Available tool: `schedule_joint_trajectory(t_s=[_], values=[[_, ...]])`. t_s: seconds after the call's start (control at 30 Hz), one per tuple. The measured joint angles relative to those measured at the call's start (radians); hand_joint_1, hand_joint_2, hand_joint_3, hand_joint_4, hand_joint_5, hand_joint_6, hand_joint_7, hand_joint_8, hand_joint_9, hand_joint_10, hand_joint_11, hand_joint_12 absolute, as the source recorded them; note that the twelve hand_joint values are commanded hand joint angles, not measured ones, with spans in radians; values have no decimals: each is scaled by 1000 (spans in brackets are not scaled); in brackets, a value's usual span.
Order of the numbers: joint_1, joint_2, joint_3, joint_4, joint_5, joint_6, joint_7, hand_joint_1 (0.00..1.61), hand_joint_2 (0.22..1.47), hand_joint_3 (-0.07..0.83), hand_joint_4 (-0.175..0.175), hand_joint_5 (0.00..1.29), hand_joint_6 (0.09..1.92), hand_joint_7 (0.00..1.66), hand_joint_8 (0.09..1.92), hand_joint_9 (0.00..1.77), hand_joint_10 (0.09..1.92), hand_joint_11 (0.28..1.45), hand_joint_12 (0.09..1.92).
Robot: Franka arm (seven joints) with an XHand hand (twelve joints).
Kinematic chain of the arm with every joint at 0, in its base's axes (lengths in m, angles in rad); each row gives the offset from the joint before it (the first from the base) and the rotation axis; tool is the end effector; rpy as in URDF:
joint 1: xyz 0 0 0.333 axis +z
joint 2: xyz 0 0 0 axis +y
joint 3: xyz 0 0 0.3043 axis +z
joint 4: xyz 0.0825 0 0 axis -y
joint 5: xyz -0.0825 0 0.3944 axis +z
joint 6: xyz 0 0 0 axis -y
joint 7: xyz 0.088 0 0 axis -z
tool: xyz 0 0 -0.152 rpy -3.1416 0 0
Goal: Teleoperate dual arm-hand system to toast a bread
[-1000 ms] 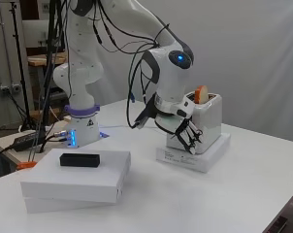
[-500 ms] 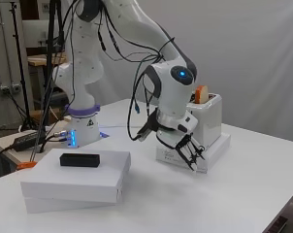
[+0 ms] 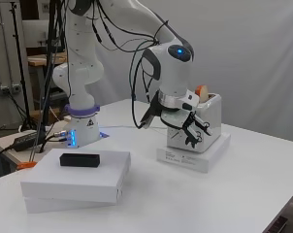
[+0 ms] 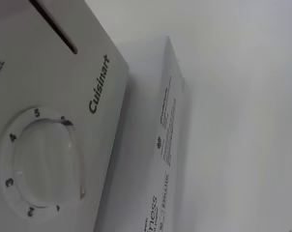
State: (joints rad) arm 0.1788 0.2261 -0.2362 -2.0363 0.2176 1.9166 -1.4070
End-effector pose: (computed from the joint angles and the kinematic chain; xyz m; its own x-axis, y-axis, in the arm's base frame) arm 0.5388 -0.0075 0.2544 0.3367 0.9397 0.0595 0.8888 -0.2963 -0.3495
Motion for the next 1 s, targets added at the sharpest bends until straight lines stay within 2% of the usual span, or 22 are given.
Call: schedule_joint_trajectory(t_s=[0.07, 0.13, 0.37, 0.77, 1.0], values=[[1, -5, 7, 3, 3, -6, -10, 366, 1128, 0, -124, 381, 87, 994, 87, 1005, 235, 676, 262], [1, -18, 14, -3, -16, 2, 3, 355, 1131, 0, -123, 378, 87, 951, 87, 1023, 87, 709, 87], [2, -68, 39, -34, -55, 10, 41, 306, 1125, -1, -102, 381, 87, 765, 87, 887, 87, 621, 87], [5, -63, 88, -57, -60, -37, 77, 259, 1136, 3, -114, 389, 87, 670, 87, 815, 87, 588, 87], [11, -83, 138, -84, -65, -39, 100, 247, 1133, 0, -96, 389, 87, 659, 87, 792, 87, 576, 87]])
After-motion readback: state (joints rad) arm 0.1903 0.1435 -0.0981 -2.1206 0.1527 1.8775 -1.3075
